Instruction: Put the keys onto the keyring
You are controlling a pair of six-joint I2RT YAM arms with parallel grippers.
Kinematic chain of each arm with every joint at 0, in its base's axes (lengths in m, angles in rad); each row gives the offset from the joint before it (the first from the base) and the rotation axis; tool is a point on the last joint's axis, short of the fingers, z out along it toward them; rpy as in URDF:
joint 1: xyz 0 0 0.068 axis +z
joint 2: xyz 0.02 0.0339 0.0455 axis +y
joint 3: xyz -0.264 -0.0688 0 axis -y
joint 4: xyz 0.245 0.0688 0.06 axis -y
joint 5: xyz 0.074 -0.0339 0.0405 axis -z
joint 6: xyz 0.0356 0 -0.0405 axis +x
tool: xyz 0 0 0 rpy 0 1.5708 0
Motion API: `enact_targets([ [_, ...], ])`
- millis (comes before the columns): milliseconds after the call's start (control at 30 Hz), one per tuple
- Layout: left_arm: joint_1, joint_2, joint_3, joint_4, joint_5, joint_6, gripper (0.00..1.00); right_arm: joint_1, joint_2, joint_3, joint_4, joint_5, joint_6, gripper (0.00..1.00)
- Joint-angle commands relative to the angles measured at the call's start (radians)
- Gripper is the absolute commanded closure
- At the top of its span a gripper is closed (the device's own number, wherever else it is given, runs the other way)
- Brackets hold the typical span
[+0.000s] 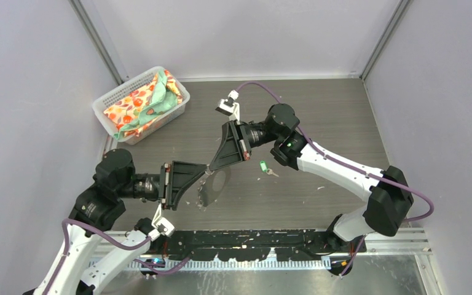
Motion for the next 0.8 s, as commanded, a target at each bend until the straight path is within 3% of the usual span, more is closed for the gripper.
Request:
enact_targets([
  [0, 0.000, 0.025, 0.050, -0.072, -0.033, 0.070, 0.60, 0.000, -0.010, 0.025, 0.077, -0.019, 0.040, 0.99],
  [167, -0.001, 0.025, 0.022, -0.018, -0.039, 0.120, 0.63, -0.001, -0.003, 0.026, 0.085, -0.023, 0.056, 0.99],
  [367, 0.000, 0.016, -0.018, 0.099, -0.014, 0.076, 0.69, -0.001, 0.009, 0.029, 0.083, -0.020, 0.059, 0.99],
  [533, -0.001, 0.006, -0.015, 0.087, 0.028, 0.053, 0.79, -0.001, 0.014, 0.035, 0.085, -0.015, 0.058, 0.99],
  [700, -0.001, 0.000, -0.014, 0.087, 0.046, 0.045, 0.95, 0.000, 0.016, 0.031, 0.084, -0.012, 0.059, 0.99],
  [767, 0.000, -0.003, -0.009, 0.067, 0.055, 0.042, 0.97, 0.000, 0.015, 0.031, 0.082, -0.006, 0.057, 0.99],
])
